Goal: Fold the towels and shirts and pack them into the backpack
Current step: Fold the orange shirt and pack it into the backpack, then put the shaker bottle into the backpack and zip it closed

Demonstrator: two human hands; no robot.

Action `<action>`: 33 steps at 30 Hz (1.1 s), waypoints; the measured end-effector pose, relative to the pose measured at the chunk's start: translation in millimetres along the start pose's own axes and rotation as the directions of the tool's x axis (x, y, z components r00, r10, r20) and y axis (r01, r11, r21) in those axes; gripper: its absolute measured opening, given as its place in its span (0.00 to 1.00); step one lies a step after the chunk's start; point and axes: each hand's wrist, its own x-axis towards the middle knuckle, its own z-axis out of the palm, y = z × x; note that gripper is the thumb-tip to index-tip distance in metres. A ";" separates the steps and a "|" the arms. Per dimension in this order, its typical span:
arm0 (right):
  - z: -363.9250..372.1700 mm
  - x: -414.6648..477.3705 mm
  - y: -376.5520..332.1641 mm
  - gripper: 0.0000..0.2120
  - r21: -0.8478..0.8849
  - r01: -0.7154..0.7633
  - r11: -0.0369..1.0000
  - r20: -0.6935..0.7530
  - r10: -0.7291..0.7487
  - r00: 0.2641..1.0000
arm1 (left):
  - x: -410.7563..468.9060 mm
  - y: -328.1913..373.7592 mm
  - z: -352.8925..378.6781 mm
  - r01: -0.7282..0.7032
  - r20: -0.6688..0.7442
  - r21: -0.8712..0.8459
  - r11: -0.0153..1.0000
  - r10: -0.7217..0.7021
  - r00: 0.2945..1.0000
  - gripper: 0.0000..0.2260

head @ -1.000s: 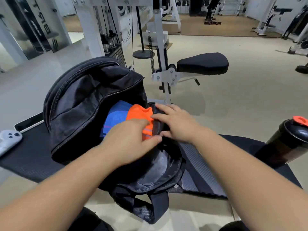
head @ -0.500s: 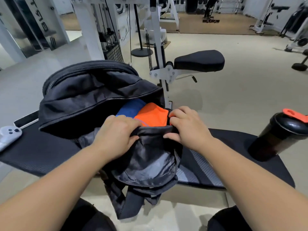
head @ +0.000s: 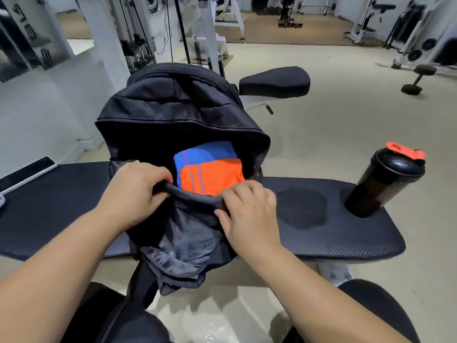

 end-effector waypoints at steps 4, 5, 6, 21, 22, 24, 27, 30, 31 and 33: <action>-0.9 -0.4 9.3 0.17 0.057 0.064 0.996 0.020 -0.065 0.998 | -11.0 4.7 -5.5 -0.004 0.062 0.006 1.000 0.003 0.998 0.11; -1.5 -1.6 16.0 0.20 0.096 0.083 0.992 0.026 -0.086 0.996 | -11.8 9.1 -6.9 -0.015 0.077 0.009 1.000 0.014 0.997 0.10; -2.7 -3.6 24.2 0.22 0.144 0.093 0.985 0.031 -0.098 0.995 | -11.7 15.6 -8.5 -0.029 0.095 0.000 1.000 0.029 0.995 0.11; -76.0 -46.2 241.5 0.18 0.201 -0.495 0.845 -0.151 0.526 0.837 | 111.5 249.2 35.9 -0.278 0.037 -0.471 0.837 0.333 0.942 0.23; -79.2 -50.0 254.3 0.18 0.225 -0.532 0.816 -0.198 0.573 0.795 | 122.7 264.6 43.2 -0.266 0.060 -0.482 0.835 0.334 0.941 0.24; -84.6 -55.6 276.5 0.22 0.264 -0.584 0.767 -0.257 0.640 0.724 | 144.9 292.0 59.9 -0.233 0.083 -0.517 0.823 0.320 0.944 0.26; -88.7 -57.9 304.1 0.36 0.334 -0.613 0.716 -0.167 0.685 0.709 | 171.3 322.0 86.8 -0.182 0.065 -0.590 0.786 0.271 0.960 0.30; -87.7 -54.8 327.6 0.46 0.445 -0.608 0.657 0.039 0.664 0.746 | 187.2 341.6 111.1 -0.154 0.090 -0.645 0.749 0.274 0.957 0.33; -85.6 -53.2 334.2 0.47 0.501 -0.598 0.626 0.086 0.651 0.754 | 189.9 345.4 117.7 -0.143 0.112 -0.658 0.739 0.284 0.952 0.34; -78.7 -50.9 344.8 0.46 0.607 -0.585 0.538 0.153 0.643 0.750 | 191.7 348.9 128.0 -0.142 0.134 -0.661 0.737 0.302 0.944 0.36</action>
